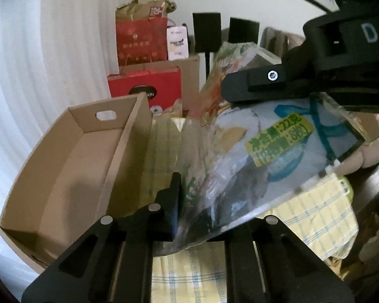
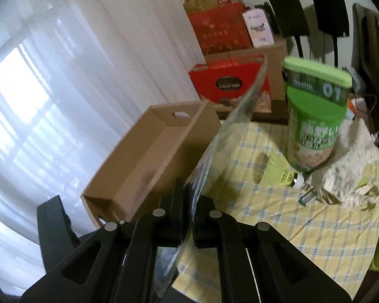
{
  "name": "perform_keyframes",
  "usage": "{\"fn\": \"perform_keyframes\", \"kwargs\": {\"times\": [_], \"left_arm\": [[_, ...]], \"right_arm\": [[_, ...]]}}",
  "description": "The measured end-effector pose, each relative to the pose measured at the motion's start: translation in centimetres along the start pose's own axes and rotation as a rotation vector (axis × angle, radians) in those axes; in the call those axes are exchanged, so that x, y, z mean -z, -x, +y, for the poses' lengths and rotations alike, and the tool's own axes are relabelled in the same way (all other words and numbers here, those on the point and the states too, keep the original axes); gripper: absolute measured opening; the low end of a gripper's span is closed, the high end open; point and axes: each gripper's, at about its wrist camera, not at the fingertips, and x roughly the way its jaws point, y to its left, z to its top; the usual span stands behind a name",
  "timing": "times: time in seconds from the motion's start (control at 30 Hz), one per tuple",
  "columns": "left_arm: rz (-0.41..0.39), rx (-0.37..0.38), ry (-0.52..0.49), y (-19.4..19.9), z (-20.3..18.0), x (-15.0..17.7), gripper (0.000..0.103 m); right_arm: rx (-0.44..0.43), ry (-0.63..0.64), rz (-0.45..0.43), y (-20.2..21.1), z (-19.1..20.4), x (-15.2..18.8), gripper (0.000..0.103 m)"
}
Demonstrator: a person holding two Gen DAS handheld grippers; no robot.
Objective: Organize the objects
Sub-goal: 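Lift the bag with the right tool and carry it toward the cardboard box, then lower the bag into the cardboard box and open the right tool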
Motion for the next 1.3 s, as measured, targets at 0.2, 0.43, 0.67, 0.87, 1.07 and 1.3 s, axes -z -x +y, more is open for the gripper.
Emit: {"fn": "perform_keyframes", "kwargs": {"times": [0.2, 0.43, 0.67, 0.87, 1.07, 1.3], "left_arm": [[-0.055, -0.001, 0.040, 2.2, 1.5, -1.7, 0.012], [-0.101, 0.022, 0.078, 5.3, 3.8, -4.3, 0.012], [-0.135, -0.024, 0.078, 7.3, 7.4, -7.0, 0.012], [-0.127, -0.095, 0.074, 7.2, 11.6, -7.8, 0.012], [-0.062, -0.126, 0.090, 4.9, 15.9, -6.3, 0.012], [0.038, -0.169, 0.068, 1.7, 18.2, -3.1, 0.013]], "right_arm": [[-0.010, 0.040, -0.031, 1.6, 1.8, -1.2, 0.004], [-0.018, 0.105, -0.087, 3.6, 5.4, -3.1, 0.004], [-0.054, 0.148, -0.103, 4.0, 9.2, -5.9, 0.004], [-0.111, 0.153, -0.079, 1.4, 11.7, -7.6, 0.005], [-0.133, 0.144, -0.011, -3.5, 12.4, -7.8, 0.006], [-0.141, 0.093, 0.089, -9.5, 11.9, -6.0, 0.007]]}}
